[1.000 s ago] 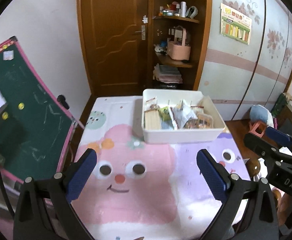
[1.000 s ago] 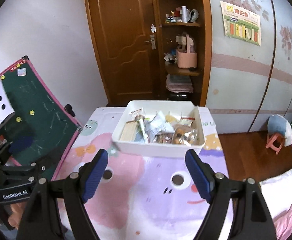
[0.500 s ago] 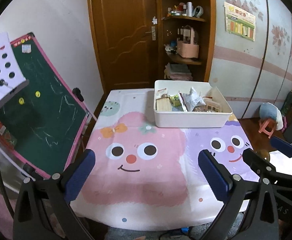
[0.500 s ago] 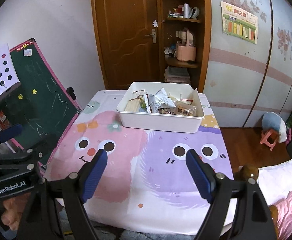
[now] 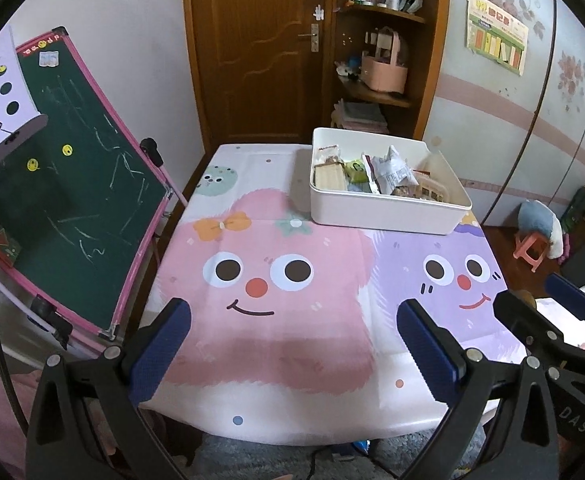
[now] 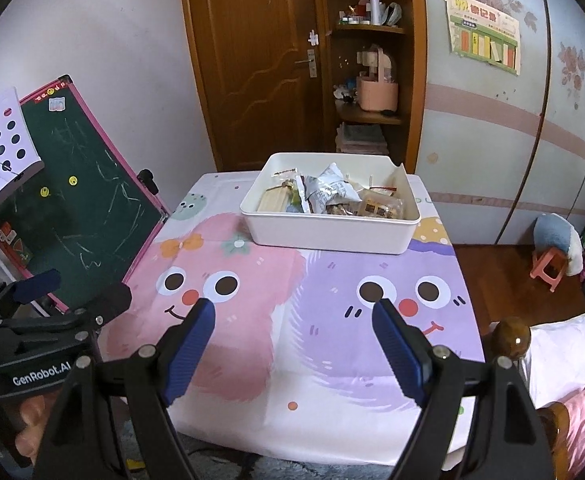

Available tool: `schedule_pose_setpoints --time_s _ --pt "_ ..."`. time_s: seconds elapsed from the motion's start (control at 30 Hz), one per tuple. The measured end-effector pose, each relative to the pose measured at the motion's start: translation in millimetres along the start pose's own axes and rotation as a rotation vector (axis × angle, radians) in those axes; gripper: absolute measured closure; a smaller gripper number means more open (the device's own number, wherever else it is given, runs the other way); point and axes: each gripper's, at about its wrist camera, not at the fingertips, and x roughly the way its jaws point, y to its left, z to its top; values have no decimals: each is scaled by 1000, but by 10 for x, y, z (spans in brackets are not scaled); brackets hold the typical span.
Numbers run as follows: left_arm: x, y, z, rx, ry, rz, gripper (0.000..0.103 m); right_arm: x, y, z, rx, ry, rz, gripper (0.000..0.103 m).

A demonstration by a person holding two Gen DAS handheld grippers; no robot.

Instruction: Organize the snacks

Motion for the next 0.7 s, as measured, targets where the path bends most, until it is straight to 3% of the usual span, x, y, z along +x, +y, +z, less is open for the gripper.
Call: schedule_pose_setpoints --time_s 0.7 --pt "50 -18 -77 7 20 5 1 70 9 -55 13 24 10 22"
